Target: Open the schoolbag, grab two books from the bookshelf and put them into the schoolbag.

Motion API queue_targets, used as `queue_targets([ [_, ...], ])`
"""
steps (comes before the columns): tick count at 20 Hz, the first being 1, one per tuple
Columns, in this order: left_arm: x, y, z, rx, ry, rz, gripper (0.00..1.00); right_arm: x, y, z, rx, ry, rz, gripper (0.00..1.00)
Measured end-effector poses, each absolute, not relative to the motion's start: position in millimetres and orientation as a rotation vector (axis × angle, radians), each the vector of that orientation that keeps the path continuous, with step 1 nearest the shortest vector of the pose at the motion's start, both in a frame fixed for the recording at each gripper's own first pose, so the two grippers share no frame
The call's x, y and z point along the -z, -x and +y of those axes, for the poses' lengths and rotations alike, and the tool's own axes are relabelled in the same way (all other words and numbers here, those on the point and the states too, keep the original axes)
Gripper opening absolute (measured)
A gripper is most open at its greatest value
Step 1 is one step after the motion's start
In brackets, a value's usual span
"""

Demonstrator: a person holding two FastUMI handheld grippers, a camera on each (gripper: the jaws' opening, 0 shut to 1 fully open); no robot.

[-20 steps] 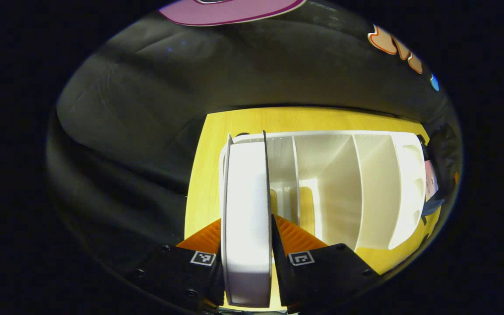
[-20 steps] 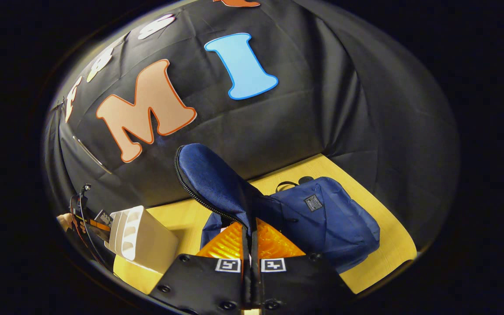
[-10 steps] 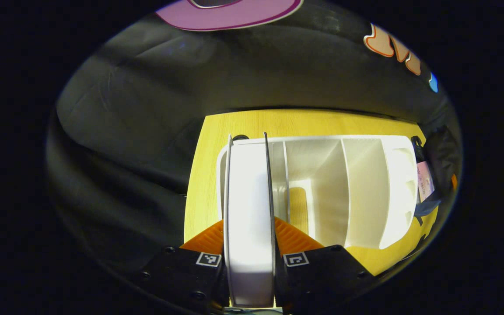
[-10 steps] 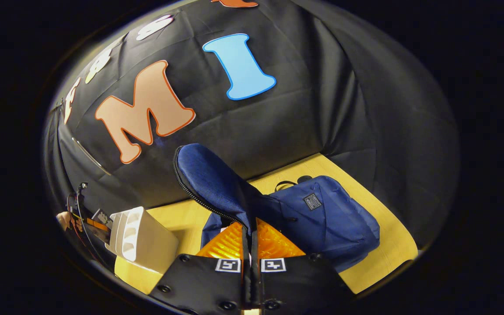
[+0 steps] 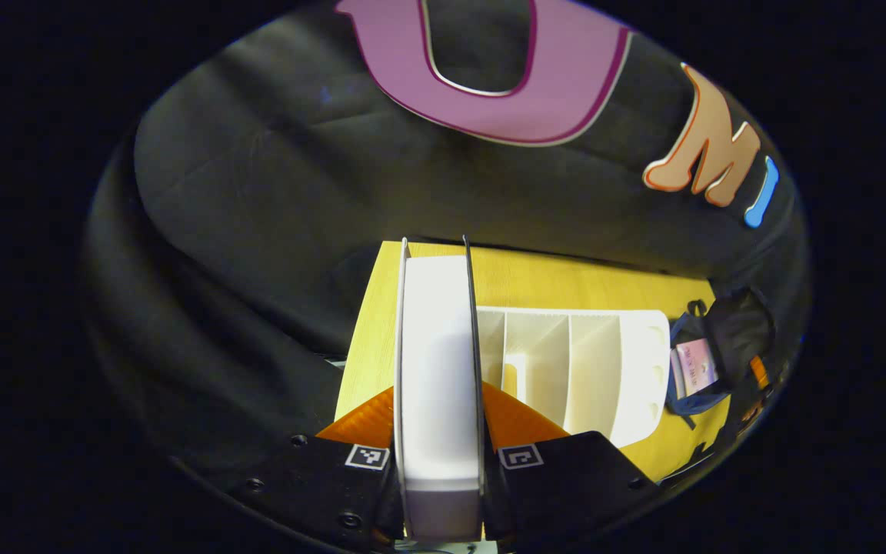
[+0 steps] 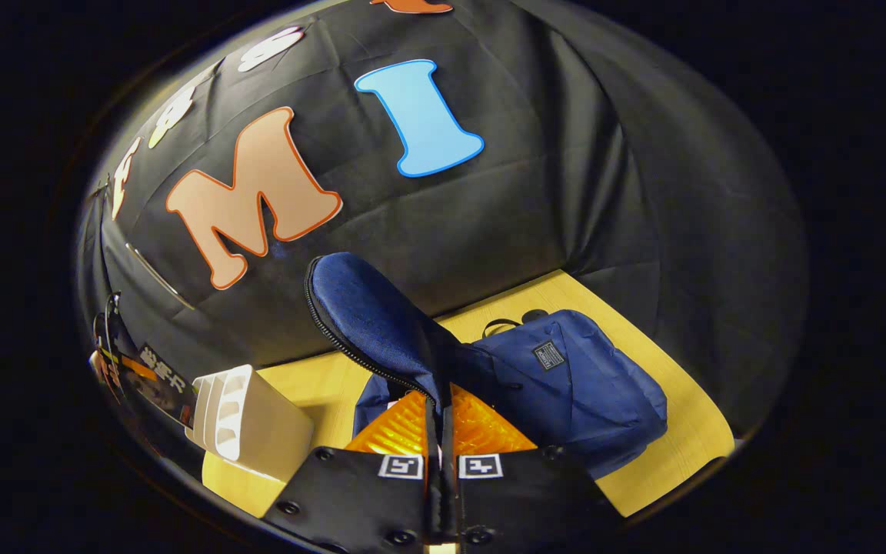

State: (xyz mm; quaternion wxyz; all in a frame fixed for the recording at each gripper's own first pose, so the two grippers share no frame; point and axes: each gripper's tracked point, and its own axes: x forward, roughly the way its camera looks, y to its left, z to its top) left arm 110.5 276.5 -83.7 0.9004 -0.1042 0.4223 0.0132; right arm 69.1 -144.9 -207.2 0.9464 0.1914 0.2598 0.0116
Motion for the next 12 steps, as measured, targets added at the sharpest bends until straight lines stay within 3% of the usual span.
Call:
queue_targets([
  [12,28.6,-116.1,266.2,0.083,0.709,0.714,0.36,206.0,-70.3,-147.9,-0.023,-0.389,0.539,0.03],
])
